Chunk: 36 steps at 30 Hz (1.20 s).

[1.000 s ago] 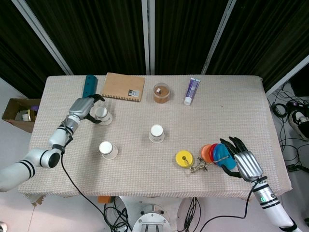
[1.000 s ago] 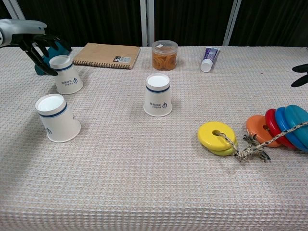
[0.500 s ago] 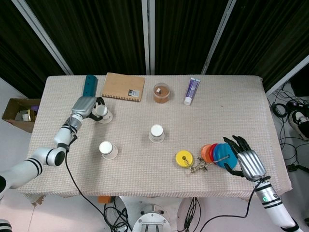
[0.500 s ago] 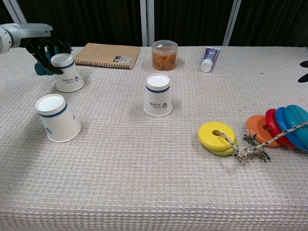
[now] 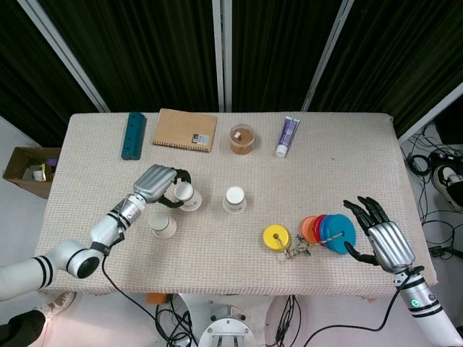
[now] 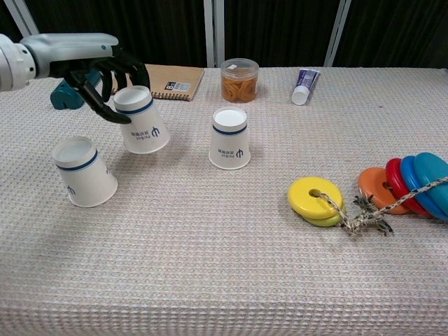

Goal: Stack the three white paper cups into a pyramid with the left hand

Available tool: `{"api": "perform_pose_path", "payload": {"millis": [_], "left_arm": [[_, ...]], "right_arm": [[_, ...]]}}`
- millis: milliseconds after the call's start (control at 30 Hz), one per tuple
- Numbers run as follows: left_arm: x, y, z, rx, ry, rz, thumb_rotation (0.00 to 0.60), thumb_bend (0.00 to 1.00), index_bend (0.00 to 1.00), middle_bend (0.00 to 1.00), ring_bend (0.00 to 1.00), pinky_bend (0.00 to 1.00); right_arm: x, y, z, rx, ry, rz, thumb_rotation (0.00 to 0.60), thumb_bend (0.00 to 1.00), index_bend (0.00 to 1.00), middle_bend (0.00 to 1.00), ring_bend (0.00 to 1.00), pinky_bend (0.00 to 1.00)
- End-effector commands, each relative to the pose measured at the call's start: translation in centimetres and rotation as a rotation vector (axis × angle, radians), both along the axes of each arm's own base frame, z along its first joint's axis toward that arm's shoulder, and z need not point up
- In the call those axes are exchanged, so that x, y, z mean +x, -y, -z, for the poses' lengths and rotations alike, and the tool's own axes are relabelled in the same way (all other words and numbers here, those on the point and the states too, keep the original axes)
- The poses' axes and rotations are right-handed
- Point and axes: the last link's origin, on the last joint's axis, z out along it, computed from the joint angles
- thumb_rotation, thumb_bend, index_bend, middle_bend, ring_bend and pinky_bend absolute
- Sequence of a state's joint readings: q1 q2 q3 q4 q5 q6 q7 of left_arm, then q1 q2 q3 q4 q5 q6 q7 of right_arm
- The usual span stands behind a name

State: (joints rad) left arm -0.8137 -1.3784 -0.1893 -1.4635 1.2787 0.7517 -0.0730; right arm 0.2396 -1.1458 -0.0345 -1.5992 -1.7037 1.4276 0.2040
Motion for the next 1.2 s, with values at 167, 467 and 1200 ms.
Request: {"api": "perform_pose_path", "payload": {"millis": [167, 467, 1200], "left_arm": [[2.4, 0.0, 2.8, 0.012, -0.036, 0.065, 0.600, 0.26, 0.52, 0.44, 0.42, 0.48], [4.2, -0.7, 5.1, 0.006, -0.038, 0.053, 0.600, 0.26, 0.51, 0.43, 0.40, 0.46], [4.4, -0.7, 6.3, 0.000, -0.079, 0.042, 0.600, 0.20, 0.46, 0.39, 0.37, 0.40]], "right_arm": [[-0.5, -0.5, 0.1, 0.010, 0.006, 0.011, 0.600, 0.29, 0.06, 0.19, 0.00, 0.07], [-1.0, -0.7, 0.2, 0.015, 0.014, 0.019, 0.600, 0.29, 0.06, 0.19, 0.00, 0.07], [-1.8, -1.3, 0.0, -0.002, 0.019, 0.039, 0.600, 0.29, 0.06, 0.19, 0.00, 0.07]]}}
